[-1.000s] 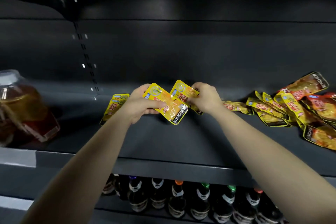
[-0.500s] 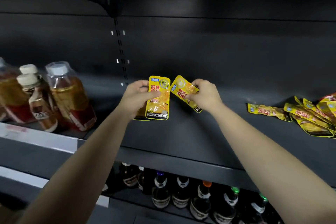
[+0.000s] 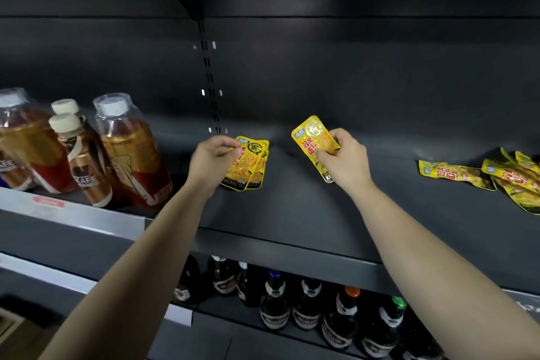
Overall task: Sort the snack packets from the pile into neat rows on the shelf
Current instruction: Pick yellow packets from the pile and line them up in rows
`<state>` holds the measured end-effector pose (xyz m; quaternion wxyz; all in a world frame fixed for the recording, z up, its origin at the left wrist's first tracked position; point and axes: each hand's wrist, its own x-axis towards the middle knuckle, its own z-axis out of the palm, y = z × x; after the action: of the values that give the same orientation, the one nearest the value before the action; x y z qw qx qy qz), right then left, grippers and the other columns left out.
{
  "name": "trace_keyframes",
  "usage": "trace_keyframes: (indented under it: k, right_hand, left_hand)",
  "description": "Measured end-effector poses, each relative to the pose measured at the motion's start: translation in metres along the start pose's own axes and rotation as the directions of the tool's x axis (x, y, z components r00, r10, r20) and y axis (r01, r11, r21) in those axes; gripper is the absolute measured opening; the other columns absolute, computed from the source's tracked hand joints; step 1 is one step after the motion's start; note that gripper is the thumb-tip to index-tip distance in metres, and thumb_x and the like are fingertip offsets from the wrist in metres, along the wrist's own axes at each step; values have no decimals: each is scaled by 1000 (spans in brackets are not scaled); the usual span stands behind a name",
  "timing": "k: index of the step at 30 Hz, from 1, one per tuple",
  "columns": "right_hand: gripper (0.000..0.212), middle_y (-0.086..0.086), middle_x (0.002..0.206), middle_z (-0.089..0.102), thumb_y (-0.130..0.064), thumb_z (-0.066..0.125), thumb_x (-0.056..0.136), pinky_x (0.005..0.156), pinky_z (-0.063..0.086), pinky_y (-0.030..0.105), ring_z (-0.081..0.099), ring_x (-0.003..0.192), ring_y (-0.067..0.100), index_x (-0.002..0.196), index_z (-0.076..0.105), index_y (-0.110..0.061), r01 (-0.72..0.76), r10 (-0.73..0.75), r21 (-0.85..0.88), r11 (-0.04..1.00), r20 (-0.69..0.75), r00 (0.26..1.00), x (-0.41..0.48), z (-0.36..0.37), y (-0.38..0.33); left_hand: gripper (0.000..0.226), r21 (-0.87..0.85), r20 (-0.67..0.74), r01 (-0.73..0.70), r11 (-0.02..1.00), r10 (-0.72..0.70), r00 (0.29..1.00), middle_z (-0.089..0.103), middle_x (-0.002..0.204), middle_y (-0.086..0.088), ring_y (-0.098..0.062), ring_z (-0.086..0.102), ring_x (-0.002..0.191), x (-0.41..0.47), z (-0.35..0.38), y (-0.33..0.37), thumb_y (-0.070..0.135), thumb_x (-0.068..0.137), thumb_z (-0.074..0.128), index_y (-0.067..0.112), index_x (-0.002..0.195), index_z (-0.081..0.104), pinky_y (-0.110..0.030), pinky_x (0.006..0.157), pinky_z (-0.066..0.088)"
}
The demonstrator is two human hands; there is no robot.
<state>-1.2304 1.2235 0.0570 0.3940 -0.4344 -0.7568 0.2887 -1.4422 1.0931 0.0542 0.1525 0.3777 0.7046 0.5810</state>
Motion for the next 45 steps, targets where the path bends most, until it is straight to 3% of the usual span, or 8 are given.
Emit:
trace_keyframes:
  k: [6, 11, 15, 22, 29, 39, 45]
  right_hand:
    - [20, -5, 88, 67, -17, 64, 80, 70, 51, 32, 62, 82, 18, 99, 60, -22, 6, -7, -18, 1000, -23, 1000, 2, 0, 4]
    - [19, -4, 89, 68, -17, 65, 80, 70, 50, 31, 63, 83, 18, 98, 60, -20, 0, -1, -23, 1000, -36, 999, 4, -4, 7]
    - [20, -3, 89, 68, -17, 65, 79, 73, 53, 35, 63, 84, 19, 98, 60, -21, -10, 9, -30, 999, -39, 999, 4, -4, 8]
    - [20, -4, 90, 68, -17, 65, 80, 71, 52, 32, 64, 84, 17, 100, 61, -20, -13, 12, -29, 999, -43, 999, 3, -5, 9]
    - [22, -4, 92, 67, -17, 66, 81, 71, 51, 30, 63, 84, 17, 102, 60, -19, -14, 13, -45, 999, -29, 999, 2, -5, 9]
    - [21, -4, 91, 66, -19, 66, 82, 65, 44, 26, 61, 82, 16, 103, 60, -20, -27, 25, -60, 998, -24, 999, 2, -5, 10]
    - [22, -3, 94, 67, -19, 66, 82, 69, 49, 29, 62, 84, 17, 103, 60, -20, -31, 30, -66, 997, -26, 999, 3, -5, 10]
  left_hand:
    - [18, 84, 73, -8, 996, 2, 997, 69, 97, -10, -18, 67, 74, -1, 4, -11, 17, 80, 76, 33, 81, 68, -43, 83, 55]
    - [15, 191, 109, -29, 981, 8, 994, 67, 96, -6, -12, 64, 74, 3, 9, -15, 19, 78, 78, 29, 83, 69, -33, 81, 54]
    - [13, 230, 130, -34, 973, 4, 992, 62, 84, 4, -3, 57, 69, 5, 11, -18, 14, 81, 76, 16, 92, 70, -9, 61, 44]
    - [15, 306, 162, -23, 952, -28, 986, 64, 88, -1, -17, 61, 84, 15, 8, -20, 14, 77, 78, 24, 87, 70, -33, 81, 50]
    - [15, 308, 144, -5, 952, -41, 989, 65, 98, -3, -14, 58, 86, 19, 4, -23, 18, 78, 77, 29, 85, 69, -30, 81, 48]
    - [14, 331, 127, -57, 942, 15, 992, 66, 97, 2, -11, 59, 93, 12, 5, -24, 19, 80, 75, 22, 94, 71, -24, 78, 45]
    - [16, 351, 138, -90, 932, 44, 989, 64, 97, 2, -11, 55, 88, 10, 5, -24, 19, 82, 73, 20, 98, 71, -22, 76, 41]
